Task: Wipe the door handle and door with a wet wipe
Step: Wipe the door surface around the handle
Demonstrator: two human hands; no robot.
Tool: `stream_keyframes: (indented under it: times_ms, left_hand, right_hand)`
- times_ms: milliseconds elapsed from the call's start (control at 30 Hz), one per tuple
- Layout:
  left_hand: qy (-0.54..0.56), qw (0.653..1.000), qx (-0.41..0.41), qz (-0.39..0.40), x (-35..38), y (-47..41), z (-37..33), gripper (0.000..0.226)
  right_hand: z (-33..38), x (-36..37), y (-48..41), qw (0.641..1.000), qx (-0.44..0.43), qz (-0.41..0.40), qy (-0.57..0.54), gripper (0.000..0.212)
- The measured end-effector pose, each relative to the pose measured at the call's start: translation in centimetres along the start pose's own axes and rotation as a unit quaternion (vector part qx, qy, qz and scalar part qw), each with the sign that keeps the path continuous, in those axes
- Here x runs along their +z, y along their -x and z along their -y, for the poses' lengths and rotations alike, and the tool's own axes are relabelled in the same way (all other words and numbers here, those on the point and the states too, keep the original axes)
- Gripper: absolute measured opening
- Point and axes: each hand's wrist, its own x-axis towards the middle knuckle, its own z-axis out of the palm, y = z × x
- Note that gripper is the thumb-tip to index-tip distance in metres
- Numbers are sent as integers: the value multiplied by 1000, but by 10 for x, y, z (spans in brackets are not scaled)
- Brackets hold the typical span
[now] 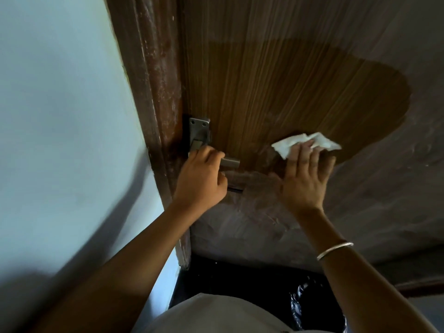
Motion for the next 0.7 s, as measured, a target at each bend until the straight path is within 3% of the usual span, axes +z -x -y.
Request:
stream_keyframes:
  times_ms: [67, 167, 267, 333, 400, 467, 600, 700]
  left_hand:
    - [7, 1000, 5, 5, 2, -6, -9, 36]
    - [7, 999, 24, 22, 2, -8, -17, 31]
    - [10, 999, 39, 28, 9, -13, -22, 31]
    - [14, 999, 34, 19, 8, -16, -24, 31]
    - [20, 999, 38, 17, 11, -18, -29, 31]
    - [28, 998, 42, 28, 14, -18, -33, 30]
    - [18, 998, 47, 31, 16, -18, -36, 28]
    - [34, 998, 36, 24, 16, -20, -39, 30]
  right_hand:
    - [19, 4, 10, 998, -44, 37, -12, 83]
    - [45, 3, 15, 989, -142, 29, -14, 80]
    - [36, 2, 0, 996, -80, -12, -32, 81]
    - [23, -2, -12, 998, 7, -15, -54, 85]
    - [6, 0, -7, 993, 94, -3, -66, 87]
    - [1, 6, 17, 990, 116, 43, -70, 88]
    - [37, 5, 44, 989, -35, 129, -59, 86]
    - [54, -8, 1, 994, -55, 43, -84, 71]
